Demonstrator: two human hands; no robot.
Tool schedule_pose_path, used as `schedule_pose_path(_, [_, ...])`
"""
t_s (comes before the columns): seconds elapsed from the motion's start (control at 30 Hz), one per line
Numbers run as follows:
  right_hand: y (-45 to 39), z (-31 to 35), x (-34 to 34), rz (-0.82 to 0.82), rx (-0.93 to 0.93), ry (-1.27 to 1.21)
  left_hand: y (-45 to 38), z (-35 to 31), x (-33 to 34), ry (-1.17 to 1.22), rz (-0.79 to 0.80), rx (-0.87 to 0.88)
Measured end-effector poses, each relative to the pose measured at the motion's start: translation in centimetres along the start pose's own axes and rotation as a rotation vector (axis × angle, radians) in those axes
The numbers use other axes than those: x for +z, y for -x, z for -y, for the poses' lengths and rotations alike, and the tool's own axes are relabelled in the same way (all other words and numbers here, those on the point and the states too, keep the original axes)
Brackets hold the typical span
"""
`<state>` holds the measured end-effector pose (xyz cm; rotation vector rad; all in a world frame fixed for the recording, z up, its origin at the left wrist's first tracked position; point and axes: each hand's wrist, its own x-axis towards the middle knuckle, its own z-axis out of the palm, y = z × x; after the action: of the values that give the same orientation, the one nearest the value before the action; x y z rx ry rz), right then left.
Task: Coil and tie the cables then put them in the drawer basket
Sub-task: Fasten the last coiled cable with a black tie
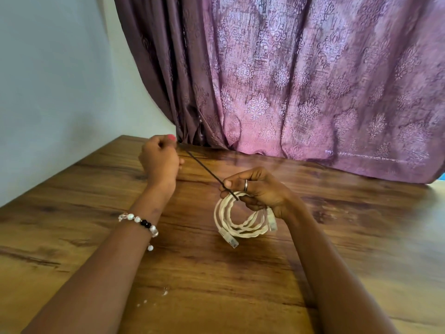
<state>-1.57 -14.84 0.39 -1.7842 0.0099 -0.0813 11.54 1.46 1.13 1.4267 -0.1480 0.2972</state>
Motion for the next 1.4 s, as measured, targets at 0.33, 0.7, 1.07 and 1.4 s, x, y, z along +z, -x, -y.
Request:
schedule_pose_path(0.33, [-0.4,-1.1,-0.4,-0.25,-0.017,-0.16,4.4,-0.7,1.8,0.222,0.692,-0.415])
schedule_pose_path(0.7, [-1.4,-1.1,1.0,-0.251,-0.014,-0.238,4.5,0.5,3.0,0.011,0.347,0.055])
schedule_pose_path(1.07, [-1.8,-0.1,3.4,-0.2,0.019,-0.154,2.8,1.0,2.3,-0.301,0.149,0.409])
schedule_pose_path(1.4, [-1.8,0.2,3.5,-0.14,0.1,-0.212,2.4,1.1,3.4,-0.386,0.124,0.448])
